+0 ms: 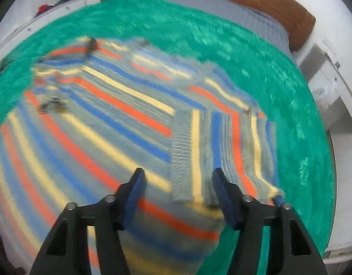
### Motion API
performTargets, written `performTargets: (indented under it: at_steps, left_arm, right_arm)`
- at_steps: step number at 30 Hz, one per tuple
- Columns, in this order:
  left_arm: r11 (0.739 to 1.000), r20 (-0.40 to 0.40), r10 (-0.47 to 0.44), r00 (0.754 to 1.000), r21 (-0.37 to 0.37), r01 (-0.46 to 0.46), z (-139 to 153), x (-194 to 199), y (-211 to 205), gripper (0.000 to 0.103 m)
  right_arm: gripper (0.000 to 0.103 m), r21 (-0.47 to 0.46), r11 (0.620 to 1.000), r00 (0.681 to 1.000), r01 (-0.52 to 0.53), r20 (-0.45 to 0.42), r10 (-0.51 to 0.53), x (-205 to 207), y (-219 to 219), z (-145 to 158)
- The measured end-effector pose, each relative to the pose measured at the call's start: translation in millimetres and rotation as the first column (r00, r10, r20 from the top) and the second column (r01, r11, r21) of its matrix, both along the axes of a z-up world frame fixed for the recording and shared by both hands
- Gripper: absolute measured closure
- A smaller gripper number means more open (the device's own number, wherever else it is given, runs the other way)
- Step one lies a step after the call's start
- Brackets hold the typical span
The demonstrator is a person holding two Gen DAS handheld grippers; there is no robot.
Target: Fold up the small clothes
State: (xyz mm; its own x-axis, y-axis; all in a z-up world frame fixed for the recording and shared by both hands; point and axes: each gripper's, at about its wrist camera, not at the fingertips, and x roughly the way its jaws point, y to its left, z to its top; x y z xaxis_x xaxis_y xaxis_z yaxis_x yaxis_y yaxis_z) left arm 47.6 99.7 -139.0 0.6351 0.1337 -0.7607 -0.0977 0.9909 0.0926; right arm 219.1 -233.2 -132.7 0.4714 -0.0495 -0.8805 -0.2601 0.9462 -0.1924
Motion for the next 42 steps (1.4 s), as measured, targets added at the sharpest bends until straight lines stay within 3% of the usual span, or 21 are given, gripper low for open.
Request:
performTargets:
  at_steps: [1,2,6,9,13,18,23,27,30,32,34,35,36,37,41,42]
  left_arm:
    - [1.000,-0.011,-0.006,1.000,0.005,0.006,-2.6,1.3,-1.8,0.017]
    - [1.000,-0.017,-0.007,1.000,0.010,0.007,-4.4,2.3,-3.4,0.017]
    - [1.000,-0.036,0.005,0.999,0.002,-0.005,-6.9,6.1,-1.7,0.017]
    - [1.000,-0.055,0.020,0.998,-0.017,-0.021,-10.0,8.7,1.3,0.017]
    - [0.999,-0.071,0.035,0.997,-0.040,-0.038,-12.5,9.9,6.2,0.017]
    - [0.998,-0.084,0.041,0.996,-0.039,-0.044,-14.9,10.0,5.5,0.017]
    - [0.999,-0.078,0.043,0.996,-0.014,-0.045,-13.8,7.6,3.0,0.017]
    - [0.999,-0.079,0.036,0.996,0.003,-0.036,-14.7,7.4,-0.1,0.017]
    - [1.000,-0.076,0.029,0.997,0.011,-0.029,-14.1,6.8,-1.9,0.017]
    - [1.000,-0.076,0.028,0.997,0.012,-0.027,-14.2,6.9,-2.5,0.017]
    - [1.000,-0.077,0.028,0.997,0.013,-0.027,-14.7,7.0,-2.7,0.017]
    - [1.000,-0.079,0.028,0.997,0.014,-0.027,-14.8,7.1,-2.7,0.017]
    - [1.000,-0.079,0.028,0.996,0.015,-0.027,-14.7,7.0,-2.6,0.017]
    - [1.000,-0.079,0.028,0.996,0.015,-0.027,-14.7,6.9,-2.7,0.017]
    - [0.999,-0.083,0.029,0.996,0.017,-0.028,-15.3,7.5,-2.5,0.017]
    - [0.999,-0.085,0.029,0.996,0.018,-0.028,-15.7,8.0,-2.4,0.017]
  right_arm:
    - [0.085,0.028,0.999,0.999,0.031,-0.026,-0.030,5.6,-9.2,-7.9]
    - [0.096,0.063,0.996,0.998,0.060,-0.032,-0.058,8.9,-16.8,-11.0]
    - [0.096,0.201,0.956,0.970,0.214,0.068,-0.232,-2.3,-81.7,20.1]
    - [0.096,0.286,0.889,0.912,0.357,0.098,-0.398,-23.8,-159.1,44.9]
    - [0.096,0.320,0.787,0.818,0.527,0.061,-0.572,-64.1,-251.5,52.7]
    - [0.096,0.389,0.678,0.745,0.624,-0.033,-0.666,-101.1,-301.7,28.2]
    - [0.097,0.415,0.629,0.704,0.657,-0.037,-0.710,-116.7,-310.8,23.4]
    - [0.097,0.444,0.610,0.711,0.657,-0.095,-0.697,-123.8,-313.1,5.9]
    - [0.089,0.544,0.552,0.712,0.632,-0.128,-0.690,-123.9,-320.9,2.2]
    - [0.066,0.600,0.505,0.701,0.621,-0.136,-0.700,-127.0,-327.1,1.9]
    - [0.062,0.654,0.442,0.687,0.615,-0.168,-0.707,-126.1,-333.1,-3.5]
    - [0.067,0.667,0.419,0.683,0.615,-0.185,-0.707,-124.5,-334.4,-6.5]
    - [0.080,0.664,0.410,0.675,0.625,-0.195,-0.712,-121.6,-335.0,-9.0]
    - [0.100,0.641,0.421,0.663,0.642,-0.188,-0.725,-120.5,-334.8,-8.5]
    - [0.101,0.459,0.544,0.646,0.703,-0.092,-0.758,-118.7,-327.4,0.4]
    - [0.102,0.413,0.560,0.640,0.718,-0.078,-0.764,-120.3,-326.9,-1.3]
